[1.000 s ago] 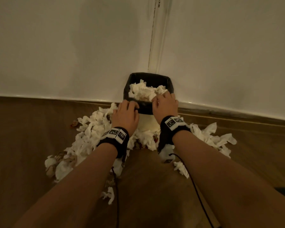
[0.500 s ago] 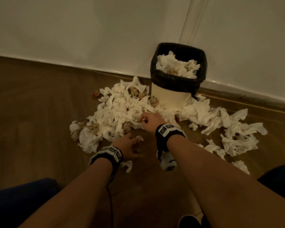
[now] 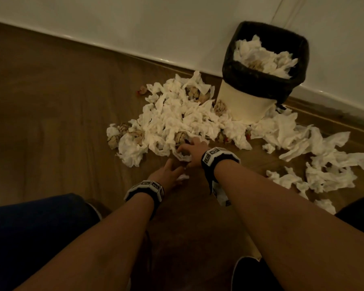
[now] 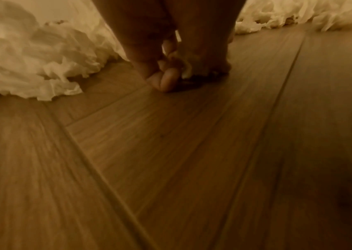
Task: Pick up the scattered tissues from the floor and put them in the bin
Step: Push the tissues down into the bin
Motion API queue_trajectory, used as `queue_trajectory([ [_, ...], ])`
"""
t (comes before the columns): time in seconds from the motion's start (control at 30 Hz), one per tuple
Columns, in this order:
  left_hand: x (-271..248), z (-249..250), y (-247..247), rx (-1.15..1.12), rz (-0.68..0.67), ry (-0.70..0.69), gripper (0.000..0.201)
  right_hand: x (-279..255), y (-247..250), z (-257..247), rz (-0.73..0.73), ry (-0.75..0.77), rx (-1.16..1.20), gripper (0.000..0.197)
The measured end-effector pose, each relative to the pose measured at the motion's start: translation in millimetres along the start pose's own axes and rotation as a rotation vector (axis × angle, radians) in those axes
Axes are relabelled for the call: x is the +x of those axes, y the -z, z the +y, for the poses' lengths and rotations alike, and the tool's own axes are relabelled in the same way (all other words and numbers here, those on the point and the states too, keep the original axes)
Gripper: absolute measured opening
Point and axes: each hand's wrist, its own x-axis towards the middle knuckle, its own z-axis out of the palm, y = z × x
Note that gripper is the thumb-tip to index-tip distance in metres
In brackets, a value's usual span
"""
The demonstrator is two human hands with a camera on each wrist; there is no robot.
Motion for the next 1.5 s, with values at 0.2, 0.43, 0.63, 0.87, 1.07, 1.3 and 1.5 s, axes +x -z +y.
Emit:
queue_trajectory([
  [0.2, 2.4, -0.8, 5.0, -0.126, 0.011, 0.11, 0.034, 3.1, -7.8, -7.0, 0.049, 0.035, -0.001, 0.047],
  [0.43, 2.6, -8.3, 18.1, -0.23, 0.166, 0.164, 0.051, 2.2, 12.0, -14.2, 0.077, -0.095, 0.133, 0.031],
  [0.63, -1.9, 3.4, 51.5, -0.545, 0.451, 0.268, 0.051, -16.3, 45.2, 1.5, 0.204, -0.048, 0.639, 0.041],
  [0.87, 6.9, 22.2, 118.5, -0.787, 0.681, 0.298, 0.04, -51.2, 94.3, 17.3, 0.28, 0.018, 1.211, 0.029],
  [1.07, -5.4, 31.8, 173.2, -0.881, 0.902, 0.166, 0.037, -83.0, 123.7, 35.6, 0.591, 0.083, 1.327, 0.022],
  [1.3, -19.3, 54.6, 222.1, -1.142, 1.06, -0.039, 0.019, -121.4, 161.0, 50.8, 0.967, 0.072, 1.305, 0.012],
  [1.5, -17.2, 98.5, 266.4, -1.162, 1.095, -0.205, 0.018, -150.5, 182.0, 81.5, 1.333, -0.089, 1.207, 0.006],
])
